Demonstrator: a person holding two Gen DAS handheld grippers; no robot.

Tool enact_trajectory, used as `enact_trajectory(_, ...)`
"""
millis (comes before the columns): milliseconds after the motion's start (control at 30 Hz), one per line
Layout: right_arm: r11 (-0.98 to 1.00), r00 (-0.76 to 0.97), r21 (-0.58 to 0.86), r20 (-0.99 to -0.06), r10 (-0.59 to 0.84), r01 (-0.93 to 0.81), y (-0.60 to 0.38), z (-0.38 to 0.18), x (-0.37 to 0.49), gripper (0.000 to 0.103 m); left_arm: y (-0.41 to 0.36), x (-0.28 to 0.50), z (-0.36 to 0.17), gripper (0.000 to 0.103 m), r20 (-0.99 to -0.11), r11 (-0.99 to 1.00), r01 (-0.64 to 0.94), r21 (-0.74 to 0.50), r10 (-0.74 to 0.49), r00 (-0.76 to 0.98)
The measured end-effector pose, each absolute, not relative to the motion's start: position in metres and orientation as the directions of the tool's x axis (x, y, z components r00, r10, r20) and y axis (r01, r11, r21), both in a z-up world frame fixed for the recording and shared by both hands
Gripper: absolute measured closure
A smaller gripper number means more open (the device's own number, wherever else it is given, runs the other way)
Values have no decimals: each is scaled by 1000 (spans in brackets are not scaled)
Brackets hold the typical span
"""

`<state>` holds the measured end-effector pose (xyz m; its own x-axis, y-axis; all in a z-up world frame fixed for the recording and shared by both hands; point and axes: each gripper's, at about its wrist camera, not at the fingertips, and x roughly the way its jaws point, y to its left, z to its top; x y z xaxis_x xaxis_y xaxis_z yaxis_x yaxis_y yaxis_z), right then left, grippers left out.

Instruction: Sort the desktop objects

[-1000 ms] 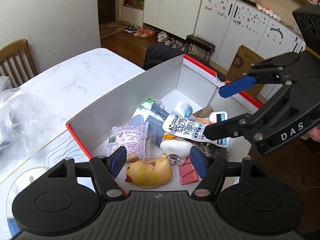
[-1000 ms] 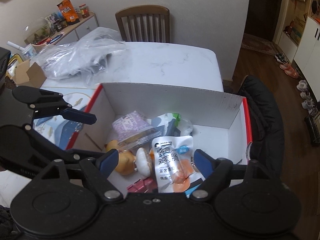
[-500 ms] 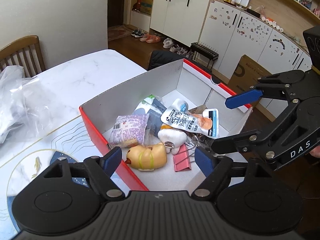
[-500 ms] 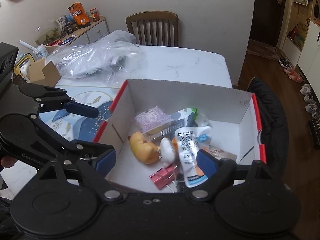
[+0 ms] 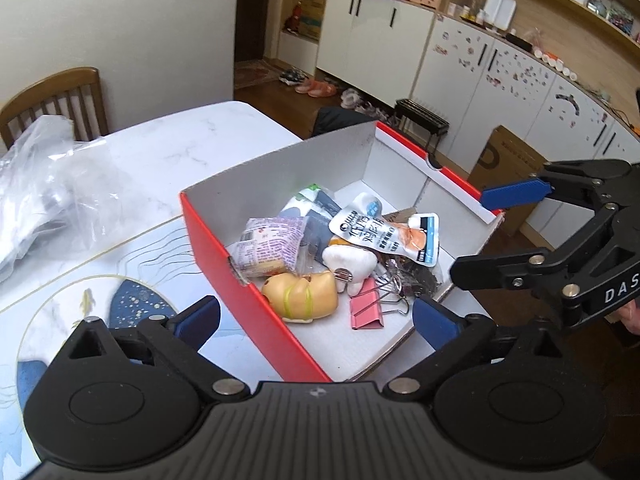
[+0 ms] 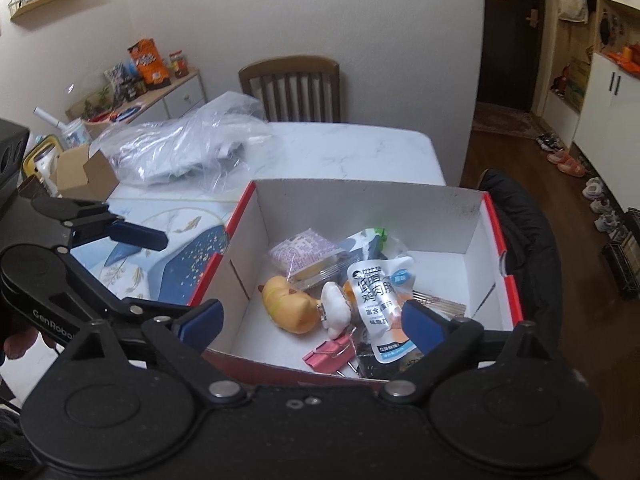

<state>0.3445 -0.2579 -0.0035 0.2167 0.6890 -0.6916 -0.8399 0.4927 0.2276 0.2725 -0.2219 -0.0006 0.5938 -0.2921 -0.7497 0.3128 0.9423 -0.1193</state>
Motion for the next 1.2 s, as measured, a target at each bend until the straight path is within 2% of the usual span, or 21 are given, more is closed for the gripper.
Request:
enact_trajectory(667,579,296,227,-682,668,-783,-276,-15,321,6,-219,245,3,0,-736,963,265,-47,-213,643)
enact_trajectory(1200,581,300,230,-679,670,-781,-273,-19,307,6,-220,235,-1,0,-741,966,253,-58,-212,638)
